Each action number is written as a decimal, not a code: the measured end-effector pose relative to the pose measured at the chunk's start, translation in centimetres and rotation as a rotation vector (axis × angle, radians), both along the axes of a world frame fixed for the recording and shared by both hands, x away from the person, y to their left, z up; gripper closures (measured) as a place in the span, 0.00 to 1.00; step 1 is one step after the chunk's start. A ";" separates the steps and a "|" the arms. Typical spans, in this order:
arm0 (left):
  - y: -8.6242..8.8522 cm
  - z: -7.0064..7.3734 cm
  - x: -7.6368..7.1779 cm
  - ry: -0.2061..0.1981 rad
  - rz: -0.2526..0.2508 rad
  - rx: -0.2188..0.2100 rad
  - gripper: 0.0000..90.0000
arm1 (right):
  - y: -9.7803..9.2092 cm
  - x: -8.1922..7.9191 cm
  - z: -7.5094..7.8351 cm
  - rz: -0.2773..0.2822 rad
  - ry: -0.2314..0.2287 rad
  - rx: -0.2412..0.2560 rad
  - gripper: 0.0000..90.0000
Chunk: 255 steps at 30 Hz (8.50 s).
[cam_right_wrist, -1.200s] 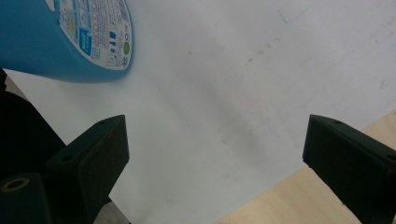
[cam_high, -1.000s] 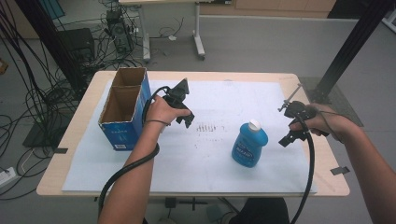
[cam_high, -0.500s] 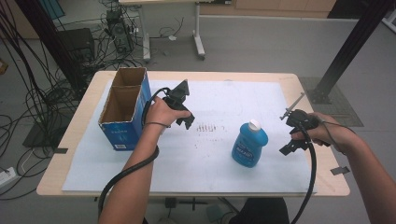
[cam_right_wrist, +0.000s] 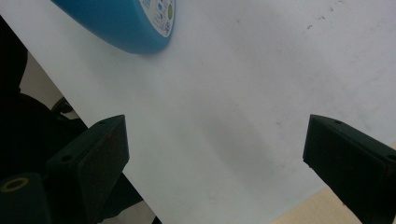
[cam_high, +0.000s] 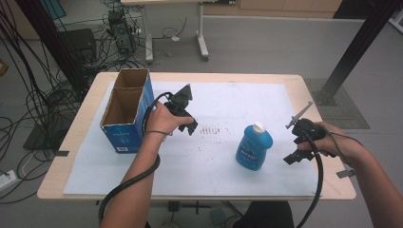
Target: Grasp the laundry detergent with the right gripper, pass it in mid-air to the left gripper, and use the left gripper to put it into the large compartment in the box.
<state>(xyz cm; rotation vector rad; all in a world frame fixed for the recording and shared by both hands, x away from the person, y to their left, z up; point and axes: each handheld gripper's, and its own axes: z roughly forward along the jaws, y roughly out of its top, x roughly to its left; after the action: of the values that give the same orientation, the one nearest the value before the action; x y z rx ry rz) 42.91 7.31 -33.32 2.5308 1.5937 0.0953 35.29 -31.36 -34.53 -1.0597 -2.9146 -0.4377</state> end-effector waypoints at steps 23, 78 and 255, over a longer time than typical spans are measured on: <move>0.7 -1.5 -2.8 0.016 0.002 -0.008 0.12 | 1.1 -2.1 -2.4 0.017 0.007 0.044 0.05; 1.3 -2.7 -4.7 0.029 0.000 -0.043 0.13 | 2.4 -5.1 -5.8 0.021 -0.119 0.188 0.06; 2.7 -2.4 -6.0 0.025 0.068 -0.093 0.13 | 5.7 -3.4 -12.5 0.026 -0.665 0.765 0.03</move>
<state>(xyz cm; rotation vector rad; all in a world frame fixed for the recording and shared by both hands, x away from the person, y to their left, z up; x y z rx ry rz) 36.89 10.05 -35.71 2.4184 1.6534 -0.0031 31.90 -25.64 -47.01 -0.8385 -2.7075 -2.0121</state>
